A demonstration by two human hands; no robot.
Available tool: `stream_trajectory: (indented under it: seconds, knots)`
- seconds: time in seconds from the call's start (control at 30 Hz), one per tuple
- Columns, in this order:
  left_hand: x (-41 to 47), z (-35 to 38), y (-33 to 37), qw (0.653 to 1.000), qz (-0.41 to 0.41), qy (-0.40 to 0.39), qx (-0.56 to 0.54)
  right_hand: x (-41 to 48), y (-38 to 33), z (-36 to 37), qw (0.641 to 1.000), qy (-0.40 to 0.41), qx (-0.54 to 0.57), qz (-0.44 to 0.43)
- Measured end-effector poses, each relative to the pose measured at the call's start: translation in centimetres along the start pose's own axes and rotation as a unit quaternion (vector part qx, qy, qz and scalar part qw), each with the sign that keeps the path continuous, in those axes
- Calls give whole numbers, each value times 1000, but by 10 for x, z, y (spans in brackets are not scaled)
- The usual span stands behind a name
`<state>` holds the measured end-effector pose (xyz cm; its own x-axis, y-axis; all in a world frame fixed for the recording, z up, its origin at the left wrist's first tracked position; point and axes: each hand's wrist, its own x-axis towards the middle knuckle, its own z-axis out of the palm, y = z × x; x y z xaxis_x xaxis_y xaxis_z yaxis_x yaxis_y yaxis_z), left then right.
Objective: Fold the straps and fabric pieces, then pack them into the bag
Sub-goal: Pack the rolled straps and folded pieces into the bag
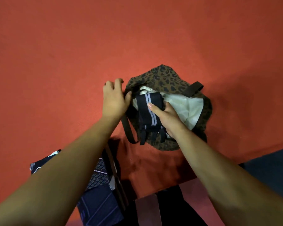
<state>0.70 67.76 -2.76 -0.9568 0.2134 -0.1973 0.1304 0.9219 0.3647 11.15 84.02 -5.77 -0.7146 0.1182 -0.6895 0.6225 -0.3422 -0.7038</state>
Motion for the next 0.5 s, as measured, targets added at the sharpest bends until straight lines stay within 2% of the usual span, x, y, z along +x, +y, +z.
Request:
stream_trajectory:
  seconds: [0.03, 0.07, 0.17, 0.3, 0.37, 0.43, 0.5]
  knots:
    - [10, 2, -6, 999, 8, 11, 33, 1, 3, -1, 1000, -2, 2, 1]
    - [21, 4, -9, 999, 0, -19, 29, 2, 5, -3, 1000, -6, 9, -1]
    - [42, 8, -10, 985, -31, -168, -39, 4, 9, -6, 1000, 6, 19, -8]
    - [22, -8, -5, 963, -90, -230, -105, 13, 4, -14, 998, 30, 1, -48]
    - [2, -17, -7, 941, -98, -291, -144, 21, -4, -23, 997, 61, -21, -35]
    - [-19, -25, -8, 905, -134, -331, -232, 31, -12, -37, 994, 98, -45, 32]
    - [-32, -26, -13, 857, -188, -329, -348, 37, -19, -50, 989, 97, -76, 83]
